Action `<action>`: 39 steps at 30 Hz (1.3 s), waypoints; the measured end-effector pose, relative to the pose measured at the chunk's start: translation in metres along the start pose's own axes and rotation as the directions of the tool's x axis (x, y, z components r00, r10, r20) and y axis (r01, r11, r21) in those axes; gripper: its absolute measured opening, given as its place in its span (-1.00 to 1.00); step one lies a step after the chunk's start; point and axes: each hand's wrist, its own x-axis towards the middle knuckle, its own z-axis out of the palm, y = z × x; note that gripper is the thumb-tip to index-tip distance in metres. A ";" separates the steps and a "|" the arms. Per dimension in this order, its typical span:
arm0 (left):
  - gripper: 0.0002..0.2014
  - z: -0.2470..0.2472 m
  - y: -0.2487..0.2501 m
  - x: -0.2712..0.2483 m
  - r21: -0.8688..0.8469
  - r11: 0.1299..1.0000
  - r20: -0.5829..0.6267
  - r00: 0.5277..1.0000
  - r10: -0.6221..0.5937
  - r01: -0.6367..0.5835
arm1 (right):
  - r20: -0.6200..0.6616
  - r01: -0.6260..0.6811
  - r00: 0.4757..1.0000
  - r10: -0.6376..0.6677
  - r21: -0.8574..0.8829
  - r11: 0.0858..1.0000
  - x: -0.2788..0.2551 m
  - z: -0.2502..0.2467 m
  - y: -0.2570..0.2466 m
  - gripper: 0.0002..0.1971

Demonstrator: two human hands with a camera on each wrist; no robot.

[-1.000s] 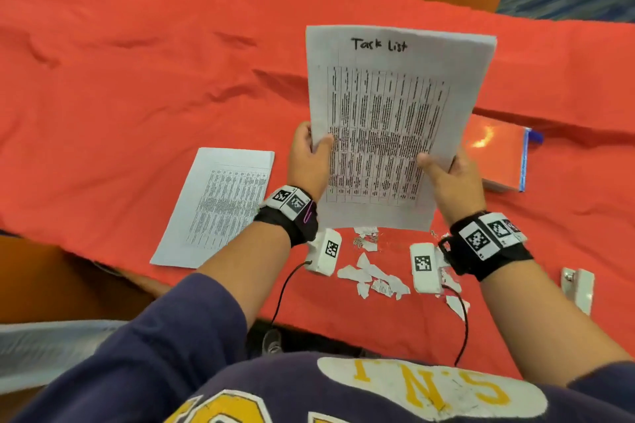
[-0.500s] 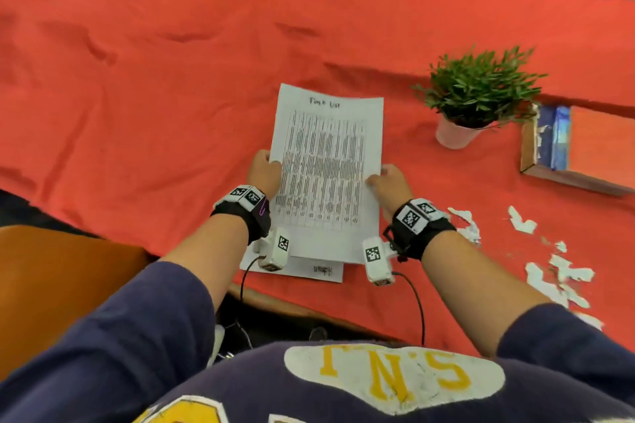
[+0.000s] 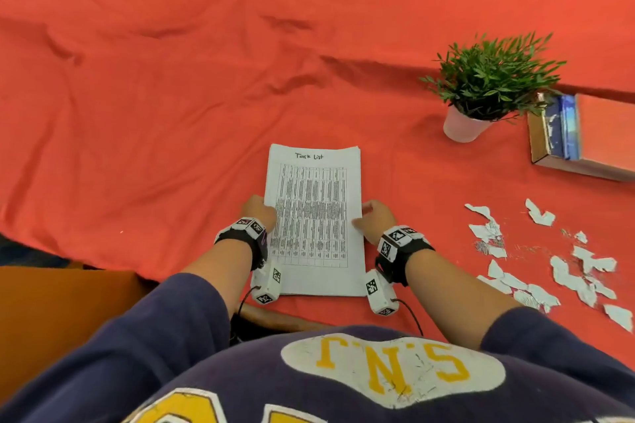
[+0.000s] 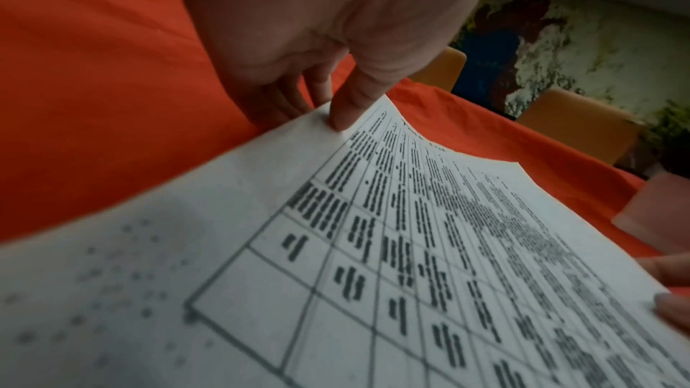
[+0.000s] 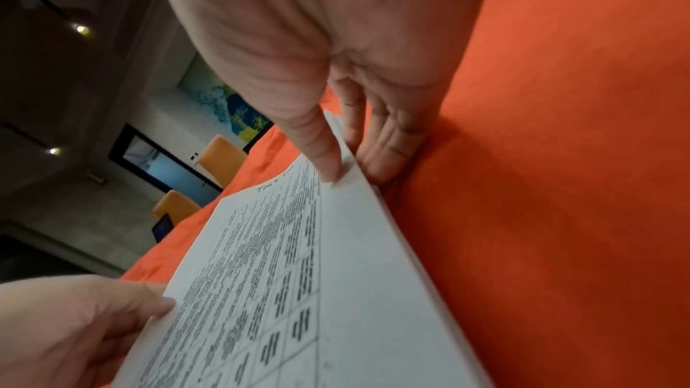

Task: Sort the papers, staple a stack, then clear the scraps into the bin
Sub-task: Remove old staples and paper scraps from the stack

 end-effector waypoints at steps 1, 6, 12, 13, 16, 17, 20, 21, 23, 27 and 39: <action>-0.71 0.000 -0.002 0.004 0.044 0.999 -0.014 1.000 -0.021 0.022 | -0.015 -0.009 1.000 0.009 0.004 1.000 0.001 0.001 0.001 -0.77; -0.71 0.000 0.003 0.017 -0.008 0.999 0.022 0.999 -0.038 0.038 | -0.015 -0.067 0.998 0.067 0.052 0.996 0.005 0.000 -0.005 -0.66; -0.67 0.000 0.016 0.008 -0.123 0.992 0.084 0.996 -0.025 0.035 | 0.155 -0.116 0.982 0.108 0.049 0.992 0.009 -0.009 -0.013 -0.80; -0.66 -0.001 0.020 0.004 -0.141 0.990 0.075 0.997 0.001 0.009 | 0.172 -0.136 0.977 0.123 0.064 0.989 0.006 -0.013 -0.017 -0.79; -0.70 -0.003 0.037 -0.009 -0.183 0.980 0.028 0.996 0.085 -0.078 | 0.197 -0.144 0.973 0.116 0.135 0.980 0.009 -0.028 -0.015 -0.89; -0.73 -0.003 0.047 -0.015 -0.199 0.974 0.018 0.993 0.115 -0.109 | 0.172 -0.087 0.983 0.064 0.133 0.987 0.010 -0.034 -0.010 -0.76; -0.78 0.000 0.085 -0.042 -0.255 0.941 -0.004 0.973 0.229 -0.223 | 0.122 -0.136 0.988 0.099 0.351 0.927 0.006 -0.063 -0.008 -0.81; -0.76 0.004 0.100 -0.051 -0.275 0.927 -0.012 0.965 0.262 -0.255 | 0.091 -0.128 0.991 0.099 0.413 0.902 0.008 -0.077 -0.002 -0.75; -0.75 0.018 0.134 -0.074 -0.345 0.887 -0.011 0.946 0.323 -0.307 | 0.047 -0.029 0.999 0.008 0.457 0.889 0.005 -0.116 0.011 -0.62; -0.77 0.068 0.200 -0.122 -0.473 0.790 -0.008 0.899 0.438 -0.389 | -0.097 0.094 0.994 -0.054 0.481 0.872 -0.031 -0.208 0.034 -0.75; -0.64 0.209 0.276 -0.241 -0.563 0.613 -0.050 0.764 0.644 -0.554 | -0.346 0.298 0.928 -0.139 0.462 0.835 -0.088 -0.370 0.157 -0.67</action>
